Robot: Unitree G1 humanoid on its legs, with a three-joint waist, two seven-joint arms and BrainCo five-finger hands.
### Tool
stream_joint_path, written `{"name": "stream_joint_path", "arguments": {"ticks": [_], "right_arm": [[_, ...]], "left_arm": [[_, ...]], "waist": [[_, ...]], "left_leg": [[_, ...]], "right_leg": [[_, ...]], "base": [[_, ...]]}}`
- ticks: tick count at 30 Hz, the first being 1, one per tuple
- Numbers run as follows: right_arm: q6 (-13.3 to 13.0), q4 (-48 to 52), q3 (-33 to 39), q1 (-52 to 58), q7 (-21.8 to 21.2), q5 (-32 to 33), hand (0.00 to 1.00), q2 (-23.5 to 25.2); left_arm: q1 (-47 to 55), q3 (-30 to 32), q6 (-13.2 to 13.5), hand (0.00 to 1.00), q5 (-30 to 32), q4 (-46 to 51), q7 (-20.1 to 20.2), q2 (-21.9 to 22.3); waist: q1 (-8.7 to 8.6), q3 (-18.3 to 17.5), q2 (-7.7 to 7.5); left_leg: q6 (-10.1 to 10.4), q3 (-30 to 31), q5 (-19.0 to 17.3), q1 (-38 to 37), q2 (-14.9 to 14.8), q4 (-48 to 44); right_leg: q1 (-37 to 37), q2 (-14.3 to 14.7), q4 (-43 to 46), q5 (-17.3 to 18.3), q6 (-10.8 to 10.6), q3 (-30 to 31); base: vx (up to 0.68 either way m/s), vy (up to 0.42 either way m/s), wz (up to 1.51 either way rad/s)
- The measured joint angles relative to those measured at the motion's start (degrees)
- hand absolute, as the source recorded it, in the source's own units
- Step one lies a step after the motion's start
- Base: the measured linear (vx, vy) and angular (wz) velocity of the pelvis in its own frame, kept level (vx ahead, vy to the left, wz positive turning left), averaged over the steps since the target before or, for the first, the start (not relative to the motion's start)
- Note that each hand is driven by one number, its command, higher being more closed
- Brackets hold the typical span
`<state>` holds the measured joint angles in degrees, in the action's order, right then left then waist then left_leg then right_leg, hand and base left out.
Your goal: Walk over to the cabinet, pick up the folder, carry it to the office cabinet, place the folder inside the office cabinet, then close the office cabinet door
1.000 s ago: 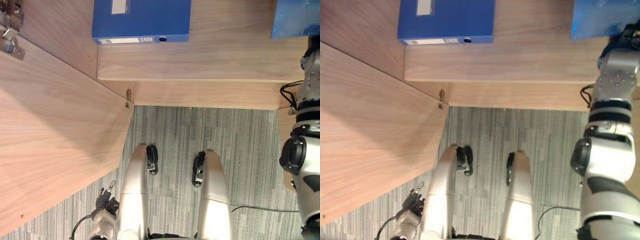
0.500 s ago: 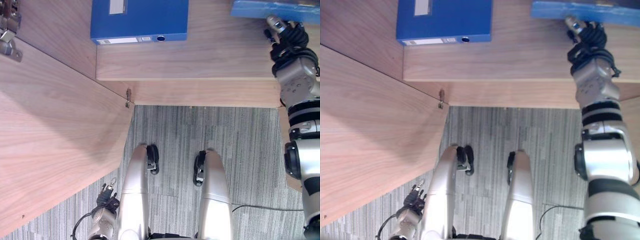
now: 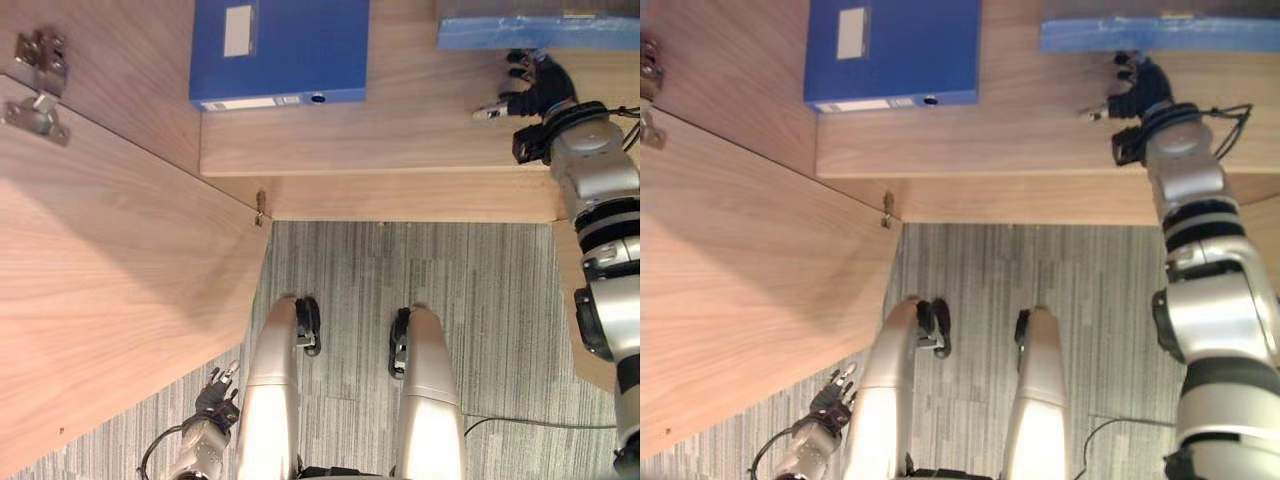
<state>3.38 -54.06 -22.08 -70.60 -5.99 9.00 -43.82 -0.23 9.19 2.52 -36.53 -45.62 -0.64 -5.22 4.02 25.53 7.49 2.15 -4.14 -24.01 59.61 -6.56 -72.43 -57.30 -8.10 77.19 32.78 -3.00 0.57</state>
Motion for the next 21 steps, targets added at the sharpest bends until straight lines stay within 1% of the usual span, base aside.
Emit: {"name": "stream_joint_path", "arguments": {"ticks": [3, 5, 7, 9, 11, 13, 16, 18, 19, 21], "right_arm": [[0.0, -0.1, 0.0, 0.7, -1.1, -4.9, 0.00, 0.4], [0.0, -0.1, 0.1, 1.9, -1.5, -9.9, 0.00, 1.3], [0.0, -0.1, 0.3, 3.1, -1.7, -13.6, 0.00, 2.1], [0.0, -0.1, 0.7, 4.6, -1.8, -16.4, 0.00, 3.2], [0.0, -0.1, 1.0, 6.3, -1.9, -19.2, 0.00, 5.0], [0.0, -0.1, 2.8, 8.0, -1.9, -21.6, 0.00, 7.1], [0.0, 0.1, 2.9, 11.5, -1.7, -21.8, 0.00, 10.2], [-0.1, 0.5, 2.9, 14.8, -0.4, -21.8, 0.00, 12.7], [-0.1, 0.6, 3.0, 17.1, 0.1, -21.7, 0.00, 14.3], [-0.2, 1.1, 6.3, 22.0, 1.8, -20.8, 0.00, 17.5]], "left_arm": [[-0.2, 0.0, -0.2, 0.00, 0.7, 0.0, 0.6, 0.0], [-0.2, 0.0, -0.5, 0.00, 1.1, -0.1, 1.1, 0.0], [-0.3, 0.0, -0.6, 0.00, 1.1, -0.2, 1.2, 0.0], [-0.3, 0.0, -0.6, 0.00, 1.3, -0.2, 1.2, 0.0], [-0.3, -0.1, -0.7, 0.00, 2.3, -0.5, 1.5, 0.0], [-0.3, -0.1, -0.7, 0.00, 3.0, -0.9, 1.8, 0.0], [-0.3, -0.4, -0.8, 0.00, 4.3, -1.6, 1.9, -0.1], [-0.3, -0.9, -0.8, 0.00, 4.9, -1.9, 1.9, -0.1], [-0.3, -1.3, -0.8, 0.00, 5.9, -2.2, 1.9, -0.1], [-0.5, -1.7, -0.8, 0.00, 7.5, -2.3, 1.6, -0.1]], "waist": [[0.03, -0.2, 0.08], [0.03, -0.3, 0.15], [0.02, -0.4, 0.26], [0.01, -0.6, 0.36], [-0.01, -1.7, 0.41], [-0.04, -1.9, 0.37], [-0.16, -2.7, 0.37], [-0.29, -2.9, 0.34], [-0.33, -3.1, 0.28], [-0.33, -3.5, 0.10]], "left_leg": [[0.0, -0.5, 0.3, -1.9, 0.0, 2.0], [-0.1, -1.1, 0.6, -4.1, -0.2, 4.0], [-0.1, -1.5, 0.8, -5.7, -0.2, 5.4], [-0.1, -1.9, 1.1, -7.7, -0.2, 7.4], [-0.3, -2.7, 1.9, -9.4, -0.4, 10.3], [-0.5, -3.5, 2.4, -11.4, -0.8, 12.6], [-0.7, -5.1, 3.8, -15.6, -0.8, 17.3], [-0.7, -5.5, 5.3, -18.9, -0.8, 21.4], [-0.7, -5.8, 6.5, -21.2, -0.8, 24.6], [-0.6, -6.4, 9.3, -25.3, -0.8, 31.2]], "right_leg": [[1.7, 0.0, -2.0, -0.4, -0.1, 0.0], [3.6, 0.0, -4.1, -1.0, -0.3, 0.0], [5.1, 0.0, -5.6, -1.4, -0.4, 0.0], [6.8, 0.1, -7.6, -2.0, -0.6, 0.0], [8.2, 0.1, -10.9, -3.5, -0.4, 0.3], [9.8, 0.3, -13.5, -4.7, -0.5, 0.4], [13.5, 0.3, -18.7, -6.8, -0.6, 0.5], [16.9, 0.6, -23.3, -8.9, -0.7, 0.1], [19.5, 0.9, -27.0, -10.5, -0.8, -0.2], [23.7, 1.6, -34.3, -14.0, -0.8, -0.5]], "base": [[0.03, 0.029, -0.03], [0.04, 0.043, -0.07], [0.05, 0.050, -0.07], [0.04, 0.056, -0.09], [0.04, 0.073, -0.14], [0.05, 0.083, -0.21], [0.05, 0.080, -0.18], [0.05, 0.062, -0.12], [0.03, 0.019, -0.13], [0.04, 0.010, -0.15]]}}
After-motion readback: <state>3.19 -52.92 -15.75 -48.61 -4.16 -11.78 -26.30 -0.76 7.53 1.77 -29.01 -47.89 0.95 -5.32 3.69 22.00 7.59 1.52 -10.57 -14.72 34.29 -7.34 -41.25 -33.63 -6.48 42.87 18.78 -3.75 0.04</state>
